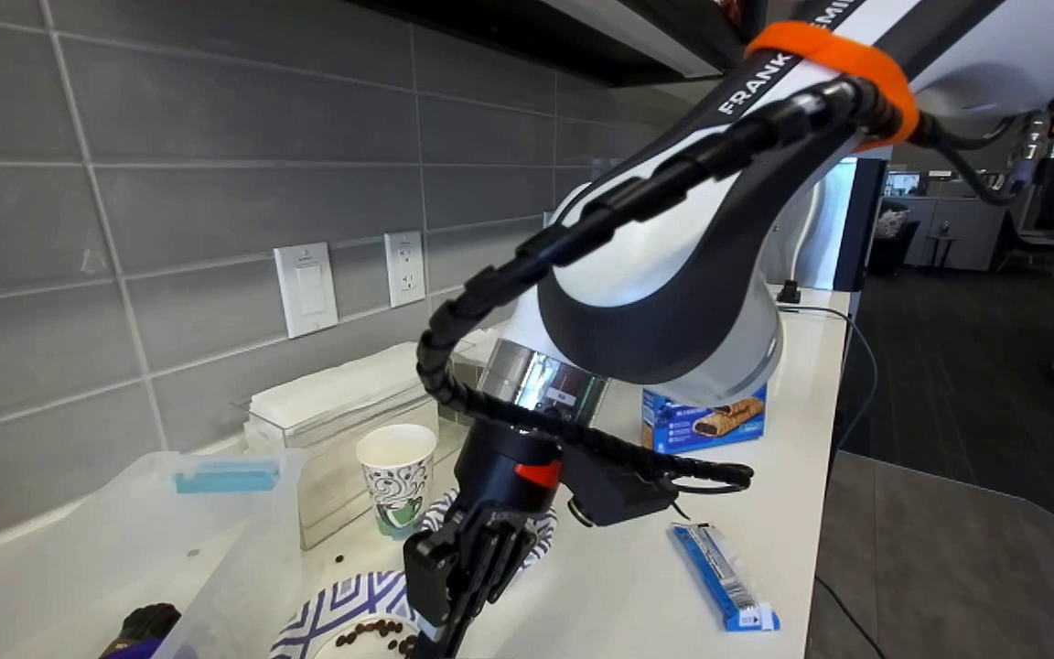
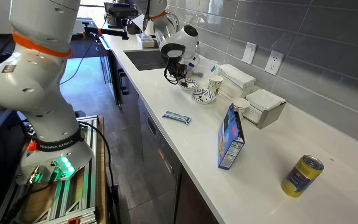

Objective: Use the white spoon to place some contents from the bowl on the left into the bowl on the right.

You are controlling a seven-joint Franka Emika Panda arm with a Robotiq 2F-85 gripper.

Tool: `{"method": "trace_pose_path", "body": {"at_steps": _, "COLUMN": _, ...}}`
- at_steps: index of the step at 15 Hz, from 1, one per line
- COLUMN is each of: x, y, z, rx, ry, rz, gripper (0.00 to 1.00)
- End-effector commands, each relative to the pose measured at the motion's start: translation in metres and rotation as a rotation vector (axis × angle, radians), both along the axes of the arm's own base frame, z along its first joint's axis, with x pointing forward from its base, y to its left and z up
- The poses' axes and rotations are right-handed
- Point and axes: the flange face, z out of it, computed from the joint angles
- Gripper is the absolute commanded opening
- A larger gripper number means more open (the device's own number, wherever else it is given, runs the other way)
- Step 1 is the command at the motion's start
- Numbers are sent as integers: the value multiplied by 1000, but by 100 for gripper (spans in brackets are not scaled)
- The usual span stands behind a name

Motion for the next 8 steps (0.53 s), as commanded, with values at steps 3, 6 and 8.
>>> {"method": "trace_pose_path", "body": {"at_steps": 3, "x": 2, "y": -7, "z": -7, "rx": 82, "ry": 57, "rz": -60, "gripper": 3}}
{"method": "trace_pose_path", "body": {"at_steps": 6, "x": 3, "y": -7, "z": -11, "rx": 120, "ry": 80, "rz": -93, "gripper": 3}}
{"method": "trace_pose_path", "body": {"at_steps": 8, "x": 3, "y": -7, "z": -14, "rx": 152, "ry": 94, "rz": -119, "gripper": 3}}
